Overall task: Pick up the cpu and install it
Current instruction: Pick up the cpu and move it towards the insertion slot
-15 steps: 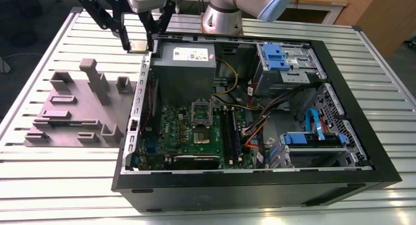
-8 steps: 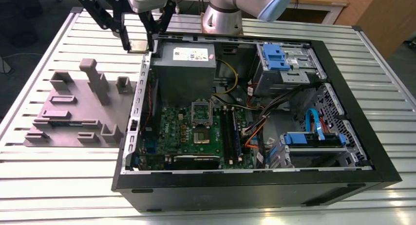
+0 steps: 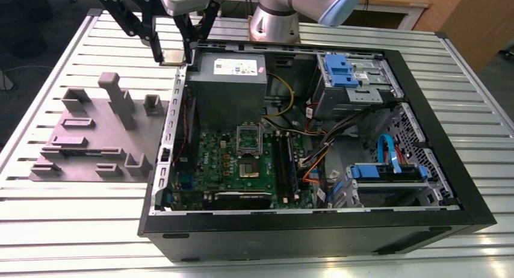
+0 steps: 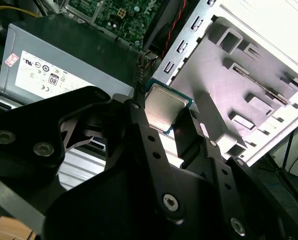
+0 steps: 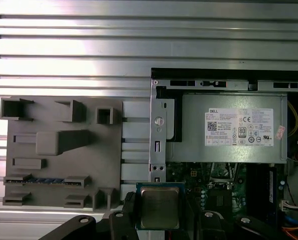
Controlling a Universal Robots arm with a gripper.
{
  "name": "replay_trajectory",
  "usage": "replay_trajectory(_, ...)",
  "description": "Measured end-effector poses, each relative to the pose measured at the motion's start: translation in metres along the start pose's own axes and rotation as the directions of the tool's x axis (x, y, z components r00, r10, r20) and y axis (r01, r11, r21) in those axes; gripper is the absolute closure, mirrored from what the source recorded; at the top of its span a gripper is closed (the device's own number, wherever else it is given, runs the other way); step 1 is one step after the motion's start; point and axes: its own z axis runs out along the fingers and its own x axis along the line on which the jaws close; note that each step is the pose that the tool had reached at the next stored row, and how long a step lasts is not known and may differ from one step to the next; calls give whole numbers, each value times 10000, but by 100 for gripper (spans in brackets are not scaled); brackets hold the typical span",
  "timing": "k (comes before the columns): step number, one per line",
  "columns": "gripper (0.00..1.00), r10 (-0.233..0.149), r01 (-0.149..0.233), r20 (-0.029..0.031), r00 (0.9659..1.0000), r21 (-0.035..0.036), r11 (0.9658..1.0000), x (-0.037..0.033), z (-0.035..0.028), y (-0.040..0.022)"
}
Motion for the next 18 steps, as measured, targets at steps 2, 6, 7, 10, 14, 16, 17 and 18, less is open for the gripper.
replay_trajectory(2, 53, 0, 0, 0, 10000, 0, 10000, -26, 0, 0)
replay_trajectory(6, 53, 0, 0, 0, 10000, 0, 10000, -88, 0, 0)
replay_trajectory(7, 53, 0, 0, 0, 10000, 0, 10000, -90, 0, -1)
replay_trajectory(10, 53, 1, -1, 0, 10000, 2, 10000, -91, 0, 0)
replay_trajectory(14, 53, 0, 0, 0, 10000, 4, 10000, -91, 0, 0)
replay_trajectory(16, 53, 0, 0, 0, 10000, 4, 10000, -95, 0, 0)
replay_trajectory(17, 53, -1, 1, 0, 10000, 5, 10000, -99, 0, 0)
replay_trajectory(18, 53, -1, 1, 0, 10000, 5, 10000, -102, 0, 0)
